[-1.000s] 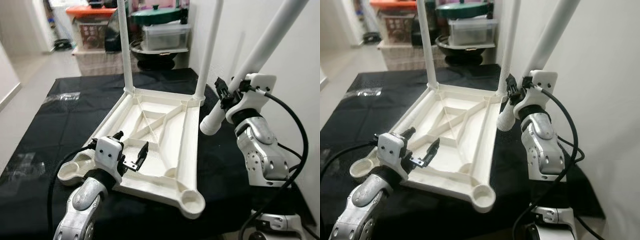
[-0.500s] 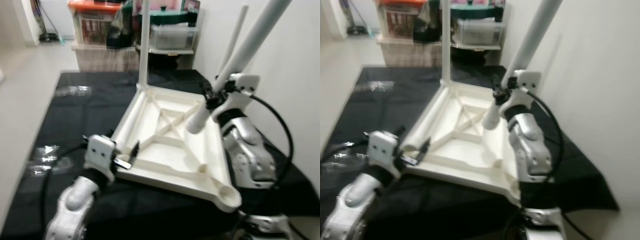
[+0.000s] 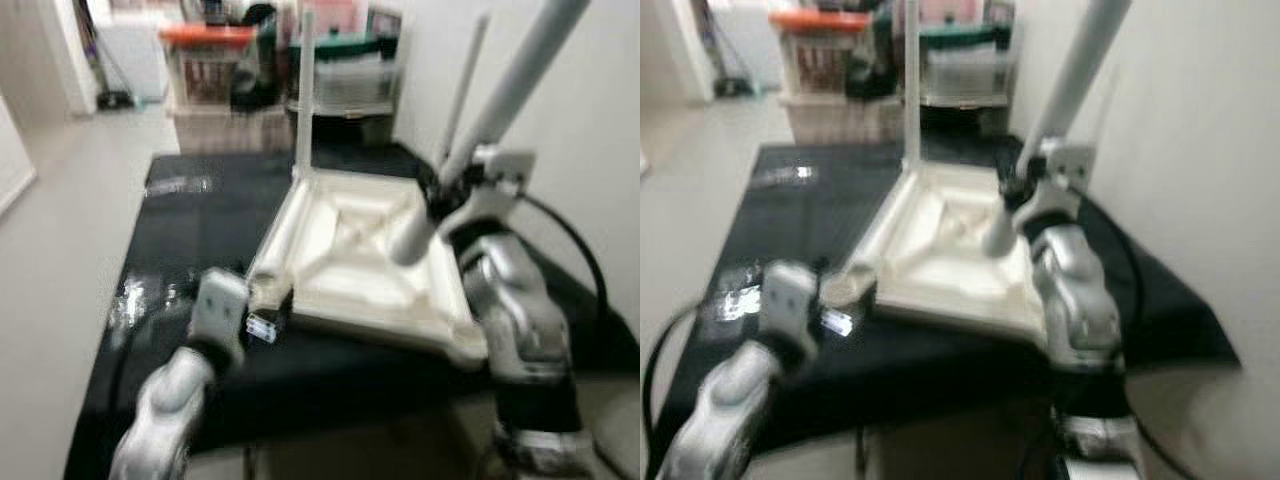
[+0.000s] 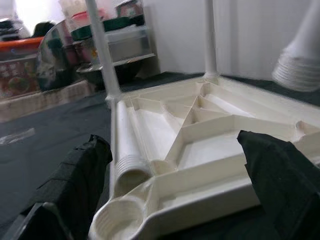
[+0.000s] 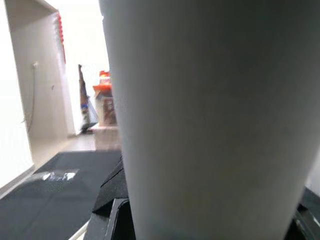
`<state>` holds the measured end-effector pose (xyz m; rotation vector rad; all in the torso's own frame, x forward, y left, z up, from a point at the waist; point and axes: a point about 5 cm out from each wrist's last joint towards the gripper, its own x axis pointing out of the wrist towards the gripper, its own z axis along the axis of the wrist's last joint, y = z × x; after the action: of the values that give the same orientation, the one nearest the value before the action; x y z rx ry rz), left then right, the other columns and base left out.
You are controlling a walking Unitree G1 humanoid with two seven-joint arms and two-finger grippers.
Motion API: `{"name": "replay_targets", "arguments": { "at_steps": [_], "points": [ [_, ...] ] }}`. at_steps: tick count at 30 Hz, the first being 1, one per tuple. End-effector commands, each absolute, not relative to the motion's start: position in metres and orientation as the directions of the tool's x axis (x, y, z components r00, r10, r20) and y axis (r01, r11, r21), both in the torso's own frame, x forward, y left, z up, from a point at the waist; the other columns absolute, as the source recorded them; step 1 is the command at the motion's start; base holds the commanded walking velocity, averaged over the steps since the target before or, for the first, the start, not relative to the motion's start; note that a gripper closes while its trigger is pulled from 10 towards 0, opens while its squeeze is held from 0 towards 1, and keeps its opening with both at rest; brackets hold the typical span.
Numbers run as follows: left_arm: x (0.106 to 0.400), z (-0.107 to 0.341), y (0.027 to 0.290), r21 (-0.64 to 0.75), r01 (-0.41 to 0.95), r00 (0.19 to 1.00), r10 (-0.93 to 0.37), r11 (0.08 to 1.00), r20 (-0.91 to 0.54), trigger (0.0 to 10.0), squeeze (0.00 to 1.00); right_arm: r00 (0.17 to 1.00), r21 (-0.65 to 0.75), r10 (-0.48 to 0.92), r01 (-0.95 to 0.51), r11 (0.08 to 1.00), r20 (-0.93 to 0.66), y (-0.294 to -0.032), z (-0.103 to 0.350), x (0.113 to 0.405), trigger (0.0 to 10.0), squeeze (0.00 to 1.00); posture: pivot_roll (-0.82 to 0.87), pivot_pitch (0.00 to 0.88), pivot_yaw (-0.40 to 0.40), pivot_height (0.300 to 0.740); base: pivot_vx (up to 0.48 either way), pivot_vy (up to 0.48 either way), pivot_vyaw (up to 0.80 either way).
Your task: Building children table
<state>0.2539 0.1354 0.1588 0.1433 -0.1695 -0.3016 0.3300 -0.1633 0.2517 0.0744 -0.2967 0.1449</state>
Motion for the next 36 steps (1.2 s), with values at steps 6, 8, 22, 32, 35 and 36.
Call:
{"name": "replay_targets", "arguments": {
  "at_steps": [6,8,22,32,35,36],
  "points": [
    [0.256,0.154,0.135,0.156,0.266,0.950,-0.286,0.951,0.124,10.0,0.00,0.950,0.006,0.157,-0.165,0.986,0.269,-0.176,0.253,0.331,10.0,0.00,0.01,0.000,-0.067,0.740,0.000,-0.361,0.00],
    [0.256,0.153,0.136,0.152,0.261,0.952,-0.281,0.953,0.124,10.0,0.00,0.951,0.002,0.158,-0.164,0.986,0.267,-0.177,0.252,0.331,10.0,0.00,0.01,0.000,-0.068,0.740,0.000,0.000,0.00],
    [0.254,0.140,0.148,0.154,0.217,0.971,-0.229,0.964,0.066,10.0,0.00,0.944,-0.106,0.306,-0.293,0.950,0.127,-0.180,0.235,0.329,10.0,0.00,0.02,0.000,-0.070,0.740,0.000,0.000,0.00],
    [0.254,0.139,0.148,0.170,0.222,0.971,-0.235,0.960,0.055,10.0,0.00,0.945,-0.098,0.306,-0.295,0.950,0.114,-0.175,0.229,0.329,10.0,0.00,0.02,0.000,-0.066,0.740,0.000,0.000,0.00],
    [0.255,0.138,0.147,0.162,0.235,0.969,-0.244,0.959,0.043,10.0,0.00,0.948,-0.077,0.298,-0.291,0.954,0.113,-0.172,0.226,0.327,10.0,0.00,0.02,0.000,-0.066,0.740,0.000,-0.417,0.00],
    [0.255,0.138,0.146,0.158,0.235,0.968,-0.245,0.959,0.048,10.0,0.00,0.949,-0.071,0.296,-0.289,0.955,0.114,-0.171,0.225,0.327,10.0,0.00,0.02,0.000,-0.065,0.740,0.000,-0.480,0.00]
  ]
}}
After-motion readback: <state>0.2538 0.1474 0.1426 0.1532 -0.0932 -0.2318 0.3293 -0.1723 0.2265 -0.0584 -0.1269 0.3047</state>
